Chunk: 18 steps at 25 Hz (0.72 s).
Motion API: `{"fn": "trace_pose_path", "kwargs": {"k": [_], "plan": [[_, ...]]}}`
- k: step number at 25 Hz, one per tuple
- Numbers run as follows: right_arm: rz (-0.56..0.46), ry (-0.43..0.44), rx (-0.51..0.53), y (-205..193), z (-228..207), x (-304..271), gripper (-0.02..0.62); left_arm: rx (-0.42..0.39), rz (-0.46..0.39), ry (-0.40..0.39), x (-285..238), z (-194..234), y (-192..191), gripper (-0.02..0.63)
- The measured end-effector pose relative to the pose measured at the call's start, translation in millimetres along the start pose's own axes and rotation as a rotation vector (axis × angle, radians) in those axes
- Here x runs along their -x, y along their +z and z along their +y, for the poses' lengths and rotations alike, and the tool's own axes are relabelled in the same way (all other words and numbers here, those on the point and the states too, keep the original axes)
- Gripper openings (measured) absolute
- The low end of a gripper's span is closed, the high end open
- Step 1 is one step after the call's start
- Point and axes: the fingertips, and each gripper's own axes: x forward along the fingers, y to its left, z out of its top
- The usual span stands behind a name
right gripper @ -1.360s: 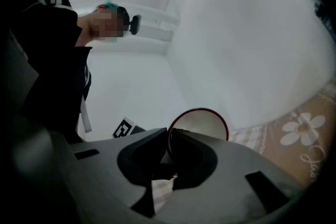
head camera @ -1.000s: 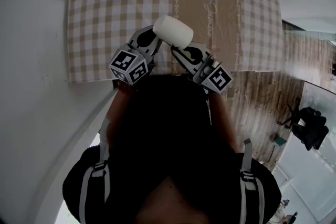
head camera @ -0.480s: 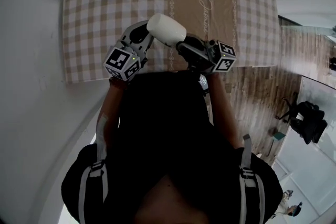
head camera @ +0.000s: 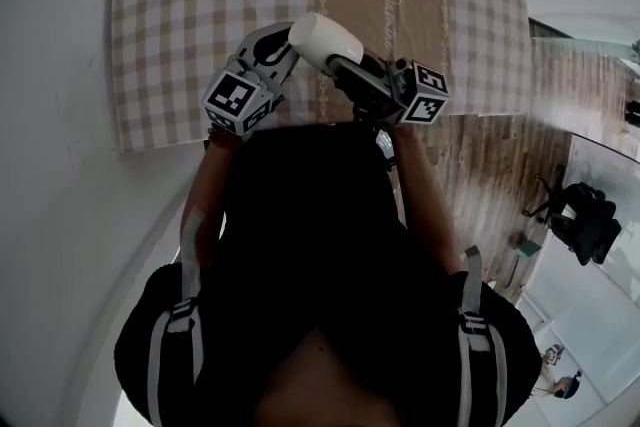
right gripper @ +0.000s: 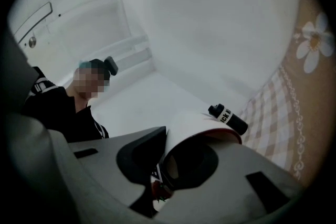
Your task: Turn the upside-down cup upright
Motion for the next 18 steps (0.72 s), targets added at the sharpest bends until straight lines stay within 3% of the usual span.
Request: {"fn": "trace_pose_path", "kwargs": {"k": [3,8,12,16,18], "plan": [[0.043,-0.014,0.052,-9,2,0,0.035,-0.026,0.047,-0.060,0,-1,-10,0.071],[0.128,-0.028,0.065,-29,0,-2,0.029,-0.184,0.105,-0.043,6,12,-24,0.238],[0.151,-0.019,0.057,-39,2,-7,0.028,-0.289,0.077,-0.041,13,10,-24,0.282],[0.092,0.018,0.033,-26,5,-3,0.028,-0.375,0.105,-0.145,24,-5,-36,0.345],[0.124,-0.010,0.061,-22,1,0,0.026,-0.419,0.108,-0.146,29,-9,-36,0.345]]}}
